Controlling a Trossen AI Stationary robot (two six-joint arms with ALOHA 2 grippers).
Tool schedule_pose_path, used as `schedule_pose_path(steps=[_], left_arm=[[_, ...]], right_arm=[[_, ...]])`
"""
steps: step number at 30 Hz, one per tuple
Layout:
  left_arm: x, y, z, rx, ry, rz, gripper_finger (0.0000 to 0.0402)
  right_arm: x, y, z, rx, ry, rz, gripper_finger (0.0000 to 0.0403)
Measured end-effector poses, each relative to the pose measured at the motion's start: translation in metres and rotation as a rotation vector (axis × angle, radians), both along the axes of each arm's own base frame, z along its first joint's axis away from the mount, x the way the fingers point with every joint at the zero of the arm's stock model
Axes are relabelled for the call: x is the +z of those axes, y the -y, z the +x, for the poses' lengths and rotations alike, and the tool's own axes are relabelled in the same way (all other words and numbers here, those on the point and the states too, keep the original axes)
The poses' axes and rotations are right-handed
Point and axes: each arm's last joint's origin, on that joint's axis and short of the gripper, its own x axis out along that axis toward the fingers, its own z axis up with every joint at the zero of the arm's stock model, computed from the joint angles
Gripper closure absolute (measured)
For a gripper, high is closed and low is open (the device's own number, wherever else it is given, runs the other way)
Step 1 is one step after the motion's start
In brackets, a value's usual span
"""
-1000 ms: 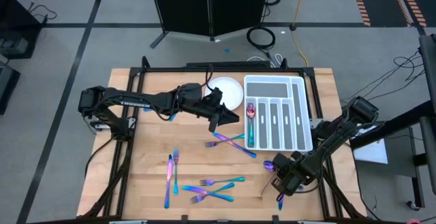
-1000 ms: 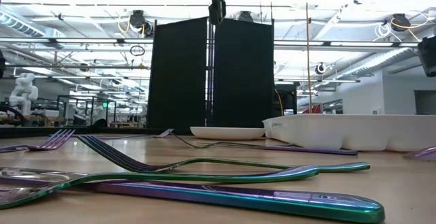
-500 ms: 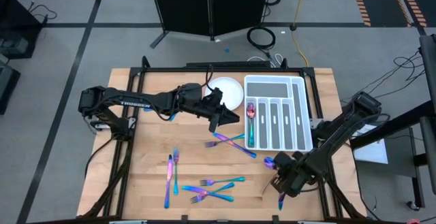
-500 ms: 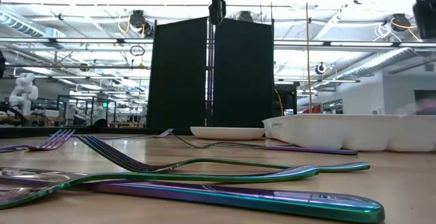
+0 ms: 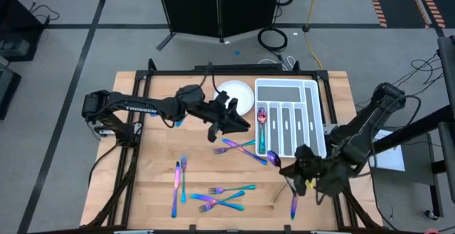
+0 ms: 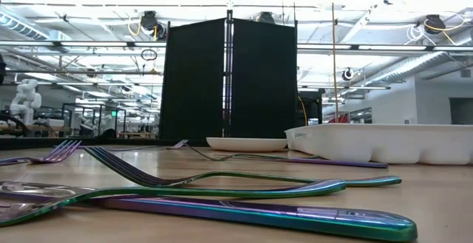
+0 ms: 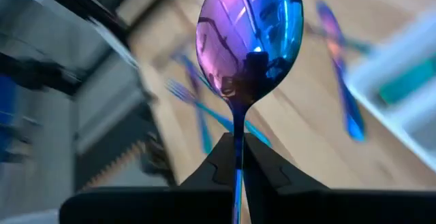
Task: Sort silverware
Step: Put the purple spoon on the white silverware tray
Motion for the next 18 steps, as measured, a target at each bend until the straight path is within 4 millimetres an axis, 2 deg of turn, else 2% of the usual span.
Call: schedule_pose_path(steps=[4,8,14,18], left_arm=[[0.004,0.002,0.001,-0.007,0.076,0.002,0.0311],[-0.004,0.012,0.010,-0.023,0.077,-0.072,0.0311],[-0.017,0.032,0.023,-0.042,0.149,-0.116,0.0311],[-0.021,0.037,0.027,-0.057,0.221,-0.119,0.0311]], right_arm=[[0.026,0.006,0.000,0.015,0.209,-0.066,0.0403],[0.047,0.013,0.004,0.011,0.354,-0.131,0.0403],[0.059,0.022,0.016,0.024,0.442,-0.189,0.0403],[0.061,0.029,0.023,0.023,0.451,-0.181,0.0403]])
